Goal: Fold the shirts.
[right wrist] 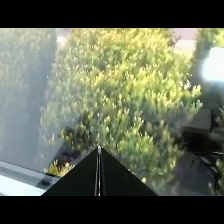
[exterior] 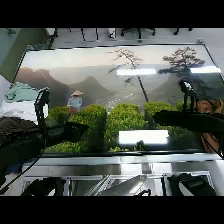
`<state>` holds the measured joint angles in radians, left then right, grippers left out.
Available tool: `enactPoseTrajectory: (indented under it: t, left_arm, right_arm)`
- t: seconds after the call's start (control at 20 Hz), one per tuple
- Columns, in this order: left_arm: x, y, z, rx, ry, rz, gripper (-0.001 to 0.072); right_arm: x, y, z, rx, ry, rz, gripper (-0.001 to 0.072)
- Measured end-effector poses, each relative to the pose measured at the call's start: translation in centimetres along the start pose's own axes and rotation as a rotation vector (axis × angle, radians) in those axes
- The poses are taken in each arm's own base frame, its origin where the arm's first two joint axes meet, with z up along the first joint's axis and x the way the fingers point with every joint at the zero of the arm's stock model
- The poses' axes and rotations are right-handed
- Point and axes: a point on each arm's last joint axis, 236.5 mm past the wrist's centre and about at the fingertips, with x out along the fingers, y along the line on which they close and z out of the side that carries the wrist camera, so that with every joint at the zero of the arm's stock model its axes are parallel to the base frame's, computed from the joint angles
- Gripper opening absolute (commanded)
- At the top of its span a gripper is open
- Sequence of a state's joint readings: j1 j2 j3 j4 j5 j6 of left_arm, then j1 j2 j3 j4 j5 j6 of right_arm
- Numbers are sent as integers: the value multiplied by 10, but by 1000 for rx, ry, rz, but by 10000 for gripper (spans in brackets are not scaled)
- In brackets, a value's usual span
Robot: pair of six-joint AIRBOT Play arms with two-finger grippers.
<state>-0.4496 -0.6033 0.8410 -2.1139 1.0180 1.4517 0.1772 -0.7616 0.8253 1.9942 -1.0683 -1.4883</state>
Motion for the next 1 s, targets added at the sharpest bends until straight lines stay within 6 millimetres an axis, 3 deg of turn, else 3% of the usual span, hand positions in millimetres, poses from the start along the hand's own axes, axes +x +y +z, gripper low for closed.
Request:
enactPoseTrajectory:
  t: [0.3, 0.4, 0.45, 0.5, 0.55, 0.75, 0.9, 1.0]
  left_arm:
    - [-1, 4, 10, 8, -40, 13, 28]
    - [-5, 24, 24, 39, -74, 98, 29]
    - [-9, 40, 36, 58, -94, 165, 124]
    - [-15, 60, 51, 76, -115, 246, 454]
    - [-23, 84, 69, 97, -137, 340, 710]
    - [-52, 188, 147, 191, -167, 670, 708]
    - [-66, 292, 196, 173, -144, 863, 708]
    - [-74, 367, 211, 112, -108, 952, 709]
  right_arm:
    - [0, 0, 0, 0, 0, 0, 22]
    - [0, 0, 0, 0, 0, 0, 22]
    - [0, 0, 0, 0, 0, 0, 22]
    - [0, 0, 0, 0, 0, 0, 22]
    - [0, 0, 0, 0, 0, 0, 22]
    - [0, 0, 0, 0, 0, 0, 21]
    - [0, 0, 0, 0, 0, 0, 22]
    - [0, 0, 0, 0, 0, 0, 22]
